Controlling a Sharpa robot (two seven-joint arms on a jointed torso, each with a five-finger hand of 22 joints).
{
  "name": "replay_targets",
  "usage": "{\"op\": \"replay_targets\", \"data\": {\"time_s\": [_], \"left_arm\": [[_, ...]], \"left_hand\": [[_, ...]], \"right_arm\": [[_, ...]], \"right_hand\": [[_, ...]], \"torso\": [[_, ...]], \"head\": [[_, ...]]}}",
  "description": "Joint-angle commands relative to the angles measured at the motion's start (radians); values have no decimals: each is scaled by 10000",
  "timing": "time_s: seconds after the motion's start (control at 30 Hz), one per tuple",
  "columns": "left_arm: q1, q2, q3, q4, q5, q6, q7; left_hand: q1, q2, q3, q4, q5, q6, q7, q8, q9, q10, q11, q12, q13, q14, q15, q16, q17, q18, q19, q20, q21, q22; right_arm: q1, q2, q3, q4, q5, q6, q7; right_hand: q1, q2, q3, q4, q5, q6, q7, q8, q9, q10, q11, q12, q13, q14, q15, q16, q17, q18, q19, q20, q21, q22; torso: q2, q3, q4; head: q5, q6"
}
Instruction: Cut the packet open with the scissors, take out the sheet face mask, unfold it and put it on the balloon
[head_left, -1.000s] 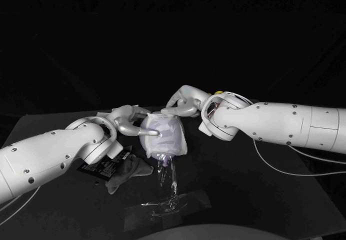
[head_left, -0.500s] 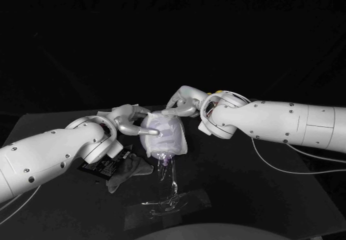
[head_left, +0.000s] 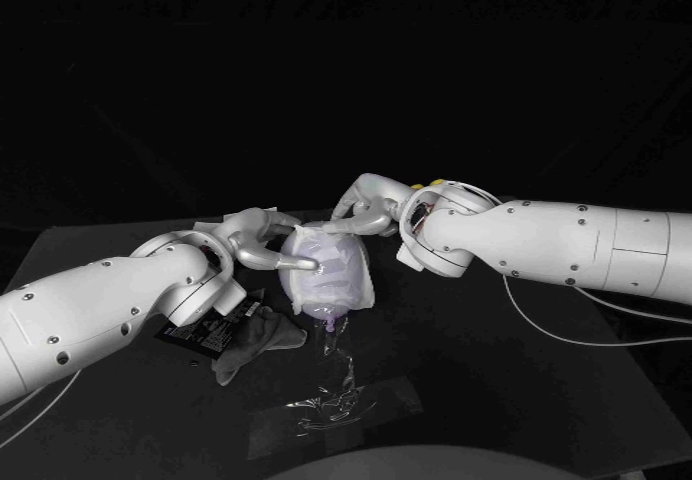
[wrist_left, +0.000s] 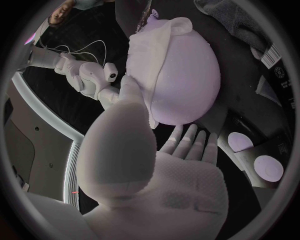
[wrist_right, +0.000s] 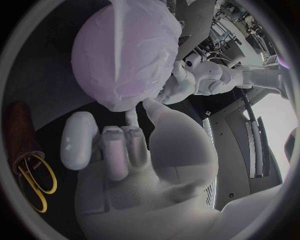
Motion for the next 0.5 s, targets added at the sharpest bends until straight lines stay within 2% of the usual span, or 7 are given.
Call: {"op": "replay_targets", "data": {"time_s": [0.03,0.5], "left_arm": [[2,18,5,14,-42,67,3],[3,15,4,18,-36,49,-2]], "left_hand": [[123,8,-31,-5,34,33,1293,30,15,-30,1,2,13,-23,-65,-51,-11,-71,-50,8,-48,-5],[135,9,-30,-5,34,46,1287,36,21,-13,-6,6,15,-13,-73,-49,-9,-64,-46,7,-47,-4]], "right_arm": [[-18,2,-20,41,-120,495,-72],[-26,27,-25,10,-158,623,-109]], "right_hand": [[61,-65,-7,28,-37,100,-13,-47,19,1079,67,36,2636,1062,81,35,2634,-106,-1,54,33,1753],[866,145,195,-222,-35,416,-206,94,95,1079,-98,36,2636,1062,-44,35,2634,-110,24,-16,108,1771]], "torso": [[2,-2,6],[3,-13,14]], "head": [[-10,-8],[-5,-49]]}}
